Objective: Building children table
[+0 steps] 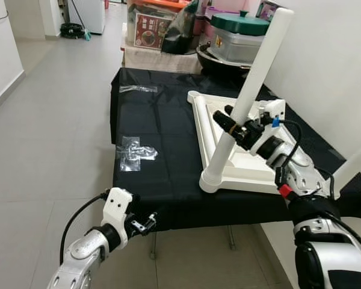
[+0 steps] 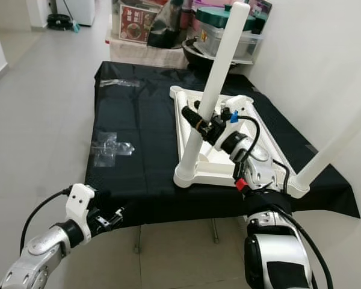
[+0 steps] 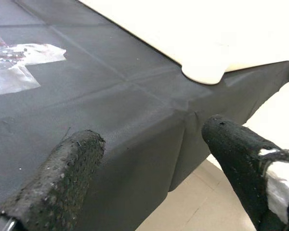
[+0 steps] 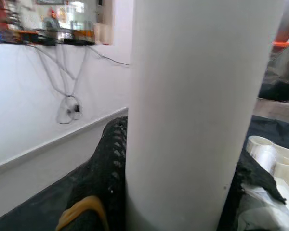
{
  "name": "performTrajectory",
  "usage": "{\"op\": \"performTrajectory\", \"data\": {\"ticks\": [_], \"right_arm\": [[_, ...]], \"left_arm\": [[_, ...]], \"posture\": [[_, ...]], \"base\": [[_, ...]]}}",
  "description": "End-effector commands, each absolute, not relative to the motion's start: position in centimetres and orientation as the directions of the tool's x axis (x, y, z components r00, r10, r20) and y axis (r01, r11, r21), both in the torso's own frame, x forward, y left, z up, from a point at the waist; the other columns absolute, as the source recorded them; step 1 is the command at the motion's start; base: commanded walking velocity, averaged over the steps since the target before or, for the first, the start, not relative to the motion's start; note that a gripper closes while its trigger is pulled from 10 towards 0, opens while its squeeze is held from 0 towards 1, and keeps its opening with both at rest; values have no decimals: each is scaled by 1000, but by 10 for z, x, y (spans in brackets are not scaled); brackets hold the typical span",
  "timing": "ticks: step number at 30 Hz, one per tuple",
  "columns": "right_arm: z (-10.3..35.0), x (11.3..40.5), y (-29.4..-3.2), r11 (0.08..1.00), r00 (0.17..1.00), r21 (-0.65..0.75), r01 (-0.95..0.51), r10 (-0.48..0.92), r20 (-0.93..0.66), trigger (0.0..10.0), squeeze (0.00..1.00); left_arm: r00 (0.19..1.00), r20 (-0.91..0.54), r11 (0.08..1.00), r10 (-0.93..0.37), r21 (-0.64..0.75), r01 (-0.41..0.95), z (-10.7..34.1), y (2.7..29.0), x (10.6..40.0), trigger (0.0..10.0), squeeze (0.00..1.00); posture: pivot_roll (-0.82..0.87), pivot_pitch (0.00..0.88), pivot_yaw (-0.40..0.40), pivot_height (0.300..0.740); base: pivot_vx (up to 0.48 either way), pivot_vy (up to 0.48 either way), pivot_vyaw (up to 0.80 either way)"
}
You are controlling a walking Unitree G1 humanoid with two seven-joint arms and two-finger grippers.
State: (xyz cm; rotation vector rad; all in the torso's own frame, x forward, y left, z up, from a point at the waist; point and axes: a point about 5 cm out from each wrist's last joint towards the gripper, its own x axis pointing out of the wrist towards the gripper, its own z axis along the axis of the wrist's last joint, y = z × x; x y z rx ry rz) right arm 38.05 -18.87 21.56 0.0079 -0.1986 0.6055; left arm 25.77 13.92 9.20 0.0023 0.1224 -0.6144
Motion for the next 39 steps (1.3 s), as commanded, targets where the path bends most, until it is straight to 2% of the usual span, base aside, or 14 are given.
{"op": "performTrajectory", "data": {"ticks": [1,3,4,5,7,17,18,22,23,26,27,31,33,39], "right_arm": [[179,380,-188,854,858,-93,-512,514,-2,0,0],[175,383,-193,909,915,-106,-403,403,-29,0,0],[168,387,-205,983,984,-81,-167,162,-69,0,0],[168,387,-205,983,984,-81,-167,162,-69,0,0],[150,378,-210,980,974,-45,193,-197,-114,0,0],[134,365,-173,965,952,-6,262,-259,-164,0,0],[139,370,-163,976,960,-12,217,-216,-176,10000,0],[151,373,-160,981,975,20,191,-187,-123,10000,0],[160,375,-163,986,983,29,166,-164,-80,10000,1000],[178,378,-164,995,997,50,81,-81,-8,10000,1000],[191,380,-161,996,997,75,-46,41,59,10000,0],[211,379,-156,956,952,94,-277,260,164,10000,0],[221,371,-159,850,834,-31,-525,522,179,10000,0],[221,369,-173,740,734,-88,-667,673,91,10000,0]], "left_arm": [[795,-118,803,-594,-31,595,92,136,256,10000,0],[795,-118,802,-596,-31,597,92,136,255,10000,0],[794,-119,801,-597,-32,597,92,135,255,10000,0],[794,-119,801,-597,-32,597,92,135,255,10000,0],[793,-122,801,-597,-34,598,91,135,254,10000,0],[792,-124,800,-598,-37,598,91,133,255,10000,0],[794,-123,802,-596,-39,596,91,133,255,10000,0],[795,-123,803,-594,-42,594,91,133,256,10000,0],[795,-123,804,-593,-43,593,91,133,255,10000,0],[796,-124,805,-592,-46,592,90,133,254,10000,0],[796,-125,805,-592,-48,591,90,133,254,10000,0],[797,-126,806,-591,-50,590,90,133,253,10000,0],[796,-129,805,-592,-49,591,90,134,253,10000,0],[795,-129,805,-592,-46,592,90,135,254,10000,0]], "posture": [[70,0,-158,740],[70,0,-158,740],[65,0,-154,740],[65,0,-154,740],[66,0,-157,740],[60,0,-159,740],[59,0,-162,740],[59,0,-162,740],[57,0,-166,740],[57,0,-166,740],[57,0,-166,740],[58,0,-166,740],[57,0,-162,740],[62,0,-164,740]], "base": [[0,0,0],[0,0,0],[0,0,0],[0,0,0],[0,0,0],[0,0,0],[0,0,0],[0,0,0],[0,0,0],[0,0,0],[0,0,0],[0,0,0],[0,0,0],[0,0,0]]}}
